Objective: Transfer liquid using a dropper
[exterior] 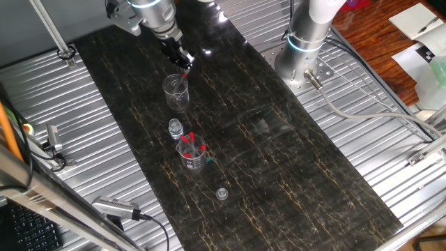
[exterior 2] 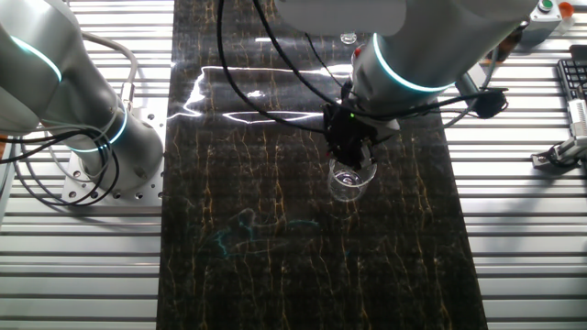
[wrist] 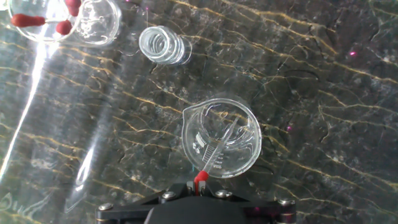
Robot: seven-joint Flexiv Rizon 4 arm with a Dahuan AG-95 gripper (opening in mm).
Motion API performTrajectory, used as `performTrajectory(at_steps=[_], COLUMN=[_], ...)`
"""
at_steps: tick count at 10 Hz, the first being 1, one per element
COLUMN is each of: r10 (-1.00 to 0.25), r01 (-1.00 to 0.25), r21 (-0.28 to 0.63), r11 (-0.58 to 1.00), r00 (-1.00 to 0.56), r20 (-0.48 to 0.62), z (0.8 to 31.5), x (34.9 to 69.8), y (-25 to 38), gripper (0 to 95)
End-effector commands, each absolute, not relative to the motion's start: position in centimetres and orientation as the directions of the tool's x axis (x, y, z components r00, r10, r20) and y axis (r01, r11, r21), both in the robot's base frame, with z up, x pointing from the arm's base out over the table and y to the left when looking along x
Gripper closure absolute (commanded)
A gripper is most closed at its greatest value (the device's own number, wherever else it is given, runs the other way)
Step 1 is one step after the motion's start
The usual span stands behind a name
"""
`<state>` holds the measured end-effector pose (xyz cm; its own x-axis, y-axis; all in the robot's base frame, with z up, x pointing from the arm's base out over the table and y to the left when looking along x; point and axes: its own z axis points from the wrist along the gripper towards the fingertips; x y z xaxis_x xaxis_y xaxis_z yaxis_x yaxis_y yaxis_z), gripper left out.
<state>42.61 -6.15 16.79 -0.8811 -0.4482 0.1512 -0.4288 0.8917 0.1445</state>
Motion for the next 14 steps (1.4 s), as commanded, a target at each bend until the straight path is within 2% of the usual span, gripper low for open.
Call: performTrajectory(at_steps=[1,8,14], r10=[-0.445,-0.429,-0.39], r01=[-0.425,-0.405,-0.369], r21=[0.146,0.158,0.136], r11=[0.893,0.901,0.919], r00=[-0.881,-0.886,-0.9], r20=[0.158,0.176,0.196], z=[17.4,19.9,22.0], x=[42.5,42.6,44.3], y=[-6.0,-4.5,-1.3], gripper=[95.0,95.0,95.0])
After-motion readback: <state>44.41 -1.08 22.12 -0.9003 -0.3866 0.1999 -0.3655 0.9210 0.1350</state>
